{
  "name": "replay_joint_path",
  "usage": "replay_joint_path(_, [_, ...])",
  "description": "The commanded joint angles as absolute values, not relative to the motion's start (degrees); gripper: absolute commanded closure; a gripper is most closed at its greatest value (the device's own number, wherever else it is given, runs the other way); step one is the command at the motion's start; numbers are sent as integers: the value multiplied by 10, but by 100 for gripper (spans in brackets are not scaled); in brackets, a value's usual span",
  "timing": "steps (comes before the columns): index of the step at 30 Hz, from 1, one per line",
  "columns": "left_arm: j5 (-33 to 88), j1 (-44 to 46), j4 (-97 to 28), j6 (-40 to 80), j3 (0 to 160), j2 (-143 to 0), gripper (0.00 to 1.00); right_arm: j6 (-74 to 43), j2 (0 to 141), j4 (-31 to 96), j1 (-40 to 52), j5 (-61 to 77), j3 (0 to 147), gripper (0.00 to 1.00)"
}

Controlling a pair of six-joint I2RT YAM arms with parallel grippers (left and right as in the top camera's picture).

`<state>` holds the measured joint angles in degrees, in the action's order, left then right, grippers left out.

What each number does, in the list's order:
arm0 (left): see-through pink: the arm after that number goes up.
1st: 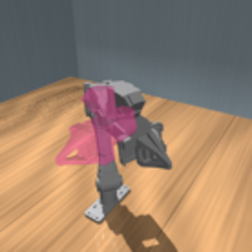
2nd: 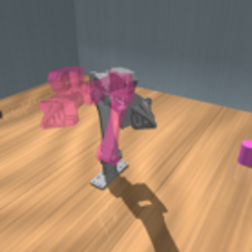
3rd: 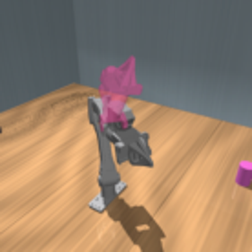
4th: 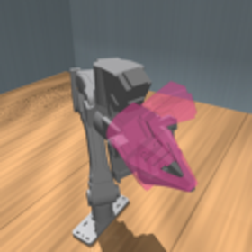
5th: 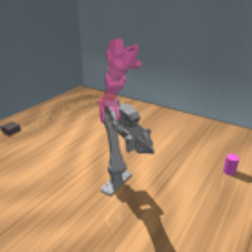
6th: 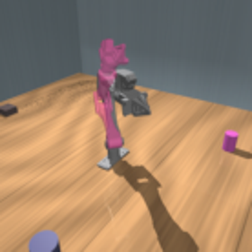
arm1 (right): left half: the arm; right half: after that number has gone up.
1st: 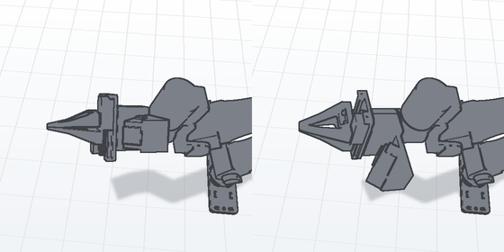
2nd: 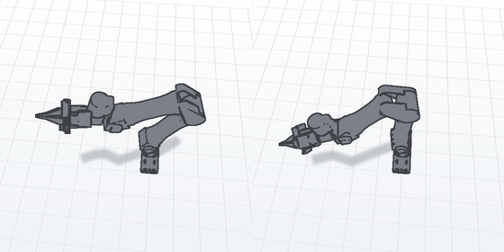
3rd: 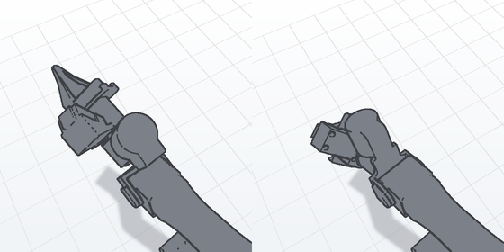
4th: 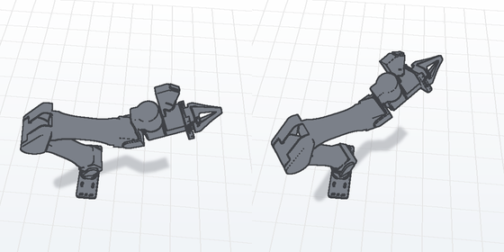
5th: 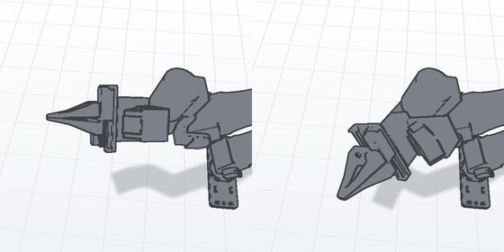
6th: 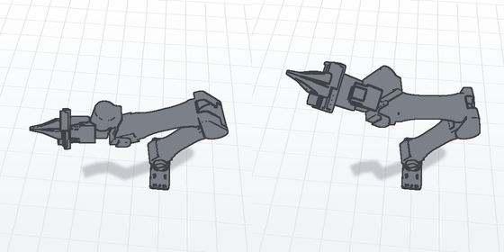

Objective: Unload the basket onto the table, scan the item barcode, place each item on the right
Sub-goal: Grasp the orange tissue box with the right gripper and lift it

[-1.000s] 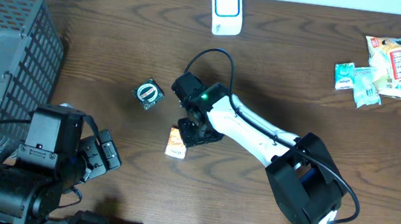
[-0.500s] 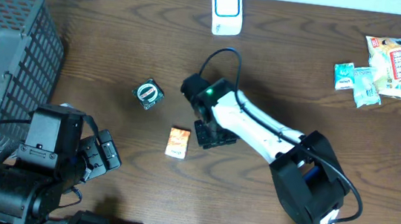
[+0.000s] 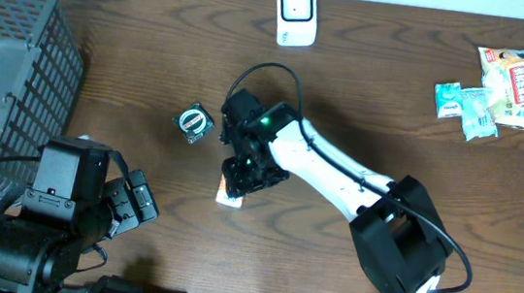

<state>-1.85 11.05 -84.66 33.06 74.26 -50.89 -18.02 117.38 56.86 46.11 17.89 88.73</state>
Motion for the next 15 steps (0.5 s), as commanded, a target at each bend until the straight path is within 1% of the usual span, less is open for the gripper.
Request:
replay_joint_path(1, [-22,111,-848,333,742,-509,2,-257,1177,566,477,87,874,54])
replay_joint_path(3, [-22,111,-848,333,742,-509,2,-276,1177,558,484,57,867,51])
replay_joint_path(5, [-22,111,-848,333,742,-509,3,-276,1177,542,486,57,858,49])
replay_joint_path(11, [-22,111,-848,333,742,-509,3,-276,1177,488,486,76,830,54])
replay_joint_path(15, [-22,111,-848,333,742,-509,2,-276,1177,465,486,70,814,54])
